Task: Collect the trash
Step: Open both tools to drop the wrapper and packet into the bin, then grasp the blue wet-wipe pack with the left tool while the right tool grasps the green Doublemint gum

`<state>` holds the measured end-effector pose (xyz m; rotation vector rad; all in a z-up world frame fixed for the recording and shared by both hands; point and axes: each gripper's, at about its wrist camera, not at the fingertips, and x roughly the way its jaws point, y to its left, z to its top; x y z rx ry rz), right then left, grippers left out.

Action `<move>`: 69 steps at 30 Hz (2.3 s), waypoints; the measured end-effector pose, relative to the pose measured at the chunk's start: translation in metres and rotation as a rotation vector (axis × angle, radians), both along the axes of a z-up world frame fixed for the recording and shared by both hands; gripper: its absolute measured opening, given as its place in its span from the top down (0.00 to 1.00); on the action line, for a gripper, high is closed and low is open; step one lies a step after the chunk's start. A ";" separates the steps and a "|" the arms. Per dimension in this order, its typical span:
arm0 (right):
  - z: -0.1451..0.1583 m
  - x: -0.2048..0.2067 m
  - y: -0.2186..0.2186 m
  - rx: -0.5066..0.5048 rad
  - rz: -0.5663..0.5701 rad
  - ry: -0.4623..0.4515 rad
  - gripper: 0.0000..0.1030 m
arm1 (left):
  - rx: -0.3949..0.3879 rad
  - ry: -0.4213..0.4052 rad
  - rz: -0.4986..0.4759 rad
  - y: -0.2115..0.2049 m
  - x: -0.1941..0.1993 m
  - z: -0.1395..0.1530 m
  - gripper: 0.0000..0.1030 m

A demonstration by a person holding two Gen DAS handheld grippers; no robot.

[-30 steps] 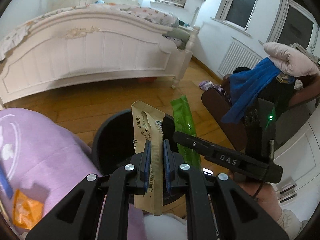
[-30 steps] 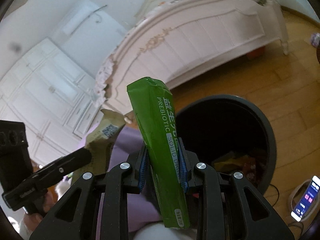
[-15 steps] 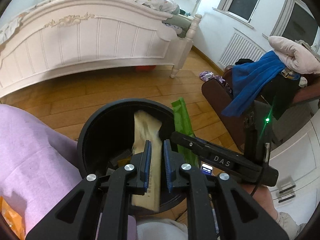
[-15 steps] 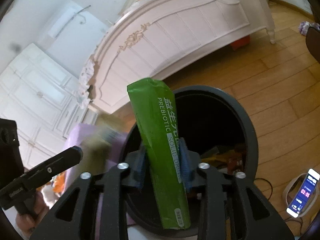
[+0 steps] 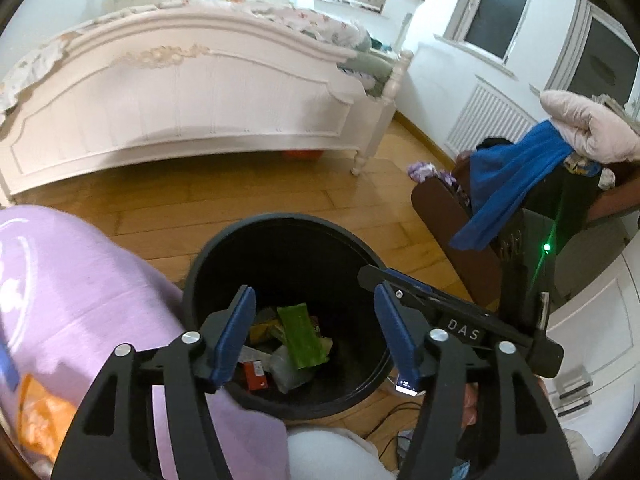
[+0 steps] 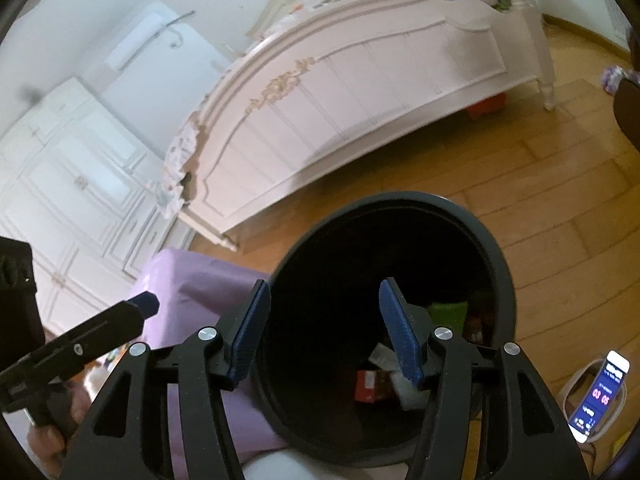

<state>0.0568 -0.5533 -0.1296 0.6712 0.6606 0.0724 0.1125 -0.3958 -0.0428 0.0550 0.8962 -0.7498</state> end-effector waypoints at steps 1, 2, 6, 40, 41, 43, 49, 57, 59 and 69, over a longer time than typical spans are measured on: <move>0.005 0.000 0.007 -0.011 0.015 -0.007 0.44 | -0.009 -0.003 0.013 0.007 -0.001 0.003 0.35; 0.009 0.000 0.013 -0.020 0.028 -0.012 0.44 | -0.018 -0.007 0.026 0.014 -0.003 0.006 0.34; 0.031 0.002 0.048 -0.055 0.099 -0.044 0.44 | -0.045 -0.025 0.106 0.051 -0.009 0.020 0.29; 0.104 0.087 0.402 -0.743 0.957 -0.199 0.47 | 0.019 0.081 0.650 0.369 -0.032 -0.017 0.23; 0.100 0.090 0.409 -0.764 0.980 -0.197 0.50 | 0.018 0.084 0.649 0.371 -0.032 -0.018 0.23; 0.093 0.096 0.422 -0.807 1.030 -0.195 0.52 | 0.017 0.090 0.645 0.376 -0.030 -0.021 0.23; 0.074 0.118 0.455 -0.918 1.136 -0.172 0.54 | 0.039 0.096 0.626 0.383 -0.026 -0.027 0.27; 0.057 0.130 0.479 -0.954 1.226 -0.134 0.60 | 0.089 0.058 0.614 0.382 -0.022 -0.027 0.48; 0.057 0.133 0.479 -0.926 1.223 -0.121 0.61 | 0.083 0.055 0.609 0.384 -0.018 -0.027 0.48; 0.074 0.134 0.453 -0.739 1.149 -0.100 0.69 | -0.010 0.038 0.643 0.402 -0.021 -0.020 0.57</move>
